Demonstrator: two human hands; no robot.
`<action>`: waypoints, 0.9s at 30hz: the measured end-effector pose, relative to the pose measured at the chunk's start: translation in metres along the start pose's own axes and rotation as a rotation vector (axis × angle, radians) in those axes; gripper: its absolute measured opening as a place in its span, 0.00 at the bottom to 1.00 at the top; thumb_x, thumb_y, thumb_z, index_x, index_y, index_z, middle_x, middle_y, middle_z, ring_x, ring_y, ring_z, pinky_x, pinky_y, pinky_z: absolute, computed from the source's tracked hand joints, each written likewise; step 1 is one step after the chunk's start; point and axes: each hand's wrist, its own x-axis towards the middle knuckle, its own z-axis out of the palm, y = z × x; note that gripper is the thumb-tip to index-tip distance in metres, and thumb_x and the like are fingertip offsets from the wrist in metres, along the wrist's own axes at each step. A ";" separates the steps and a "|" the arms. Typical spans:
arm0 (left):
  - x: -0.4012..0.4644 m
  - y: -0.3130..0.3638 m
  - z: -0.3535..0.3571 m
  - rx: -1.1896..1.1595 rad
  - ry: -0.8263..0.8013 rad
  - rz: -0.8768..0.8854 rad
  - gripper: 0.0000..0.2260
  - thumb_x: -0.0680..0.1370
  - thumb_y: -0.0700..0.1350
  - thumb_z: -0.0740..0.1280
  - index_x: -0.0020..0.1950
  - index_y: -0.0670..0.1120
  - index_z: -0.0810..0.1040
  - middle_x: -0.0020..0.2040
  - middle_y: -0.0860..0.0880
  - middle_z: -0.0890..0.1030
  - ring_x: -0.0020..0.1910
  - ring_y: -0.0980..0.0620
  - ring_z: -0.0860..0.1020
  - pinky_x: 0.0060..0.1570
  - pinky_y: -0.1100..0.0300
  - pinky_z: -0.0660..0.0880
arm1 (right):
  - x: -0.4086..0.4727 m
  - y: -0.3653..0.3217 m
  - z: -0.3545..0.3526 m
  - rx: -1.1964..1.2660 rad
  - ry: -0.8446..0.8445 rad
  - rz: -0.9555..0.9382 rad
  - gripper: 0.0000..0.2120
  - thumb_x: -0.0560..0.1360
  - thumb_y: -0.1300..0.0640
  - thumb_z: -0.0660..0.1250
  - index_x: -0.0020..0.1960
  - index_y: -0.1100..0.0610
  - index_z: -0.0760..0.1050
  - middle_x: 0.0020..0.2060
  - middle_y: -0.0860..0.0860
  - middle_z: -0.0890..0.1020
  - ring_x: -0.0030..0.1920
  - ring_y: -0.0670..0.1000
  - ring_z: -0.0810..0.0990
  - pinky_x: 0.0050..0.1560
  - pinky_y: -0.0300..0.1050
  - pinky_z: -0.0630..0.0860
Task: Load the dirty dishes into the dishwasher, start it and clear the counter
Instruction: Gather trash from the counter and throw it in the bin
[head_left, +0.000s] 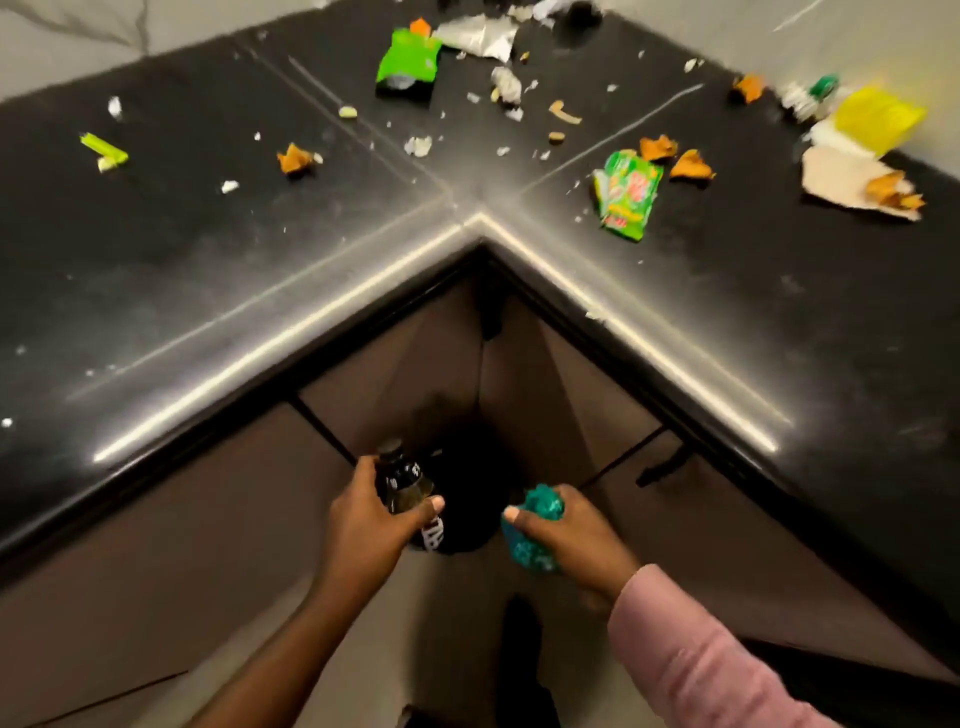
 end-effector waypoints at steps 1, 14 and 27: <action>-0.001 -0.015 0.007 -0.017 0.023 -0.047 0.25 0.67 0.49 0.79 0.60 0.55 0.71 0.52 0.59 0.80 0.51 0.60 0.79 0.50 0.62 0.76 | 0.011 0.012 0.004 -0.005 0.004 0.056 0.20 0.72 0.56 0.73 0.60 0.59 0.69 0.50 0.56 0.79 0.47 0.52 0.80 0.37 0.40 0.78; 0.106 -0.189 0.141 -0.084 0.185 -0.153 0.17 0.71 0.40 0.76 0.56 0.44 0.73 0.49 0.51 0.78 0.47 0.54 0.78 0.39 0.73 0.69 | 0.248 0.121 0.081 -0.411 0.096 -0.030 0.34 0.72 0.59 0.73 0.74 0.55 0.62 0.70 0.54 0.70 0.69 0.55 0.68 0.66 0.42 0.66; 0.091 -0.183 0.093 0.173 0.277 -0.046 0.14 0.76 0.34 0.67 0.61 0.42 0.75 0.58 0.44 0.77 0.55 0.44 0.76 0.51 0.52 0.74 | 0.188 0.063 0.032 -0.488 0.304 -0.239 0.07 0.73 0.67 0.65 0.47 0.56 0.78 0.46 0.55 0.82 0.49 0.56 0.80 0.50 0.46 0.76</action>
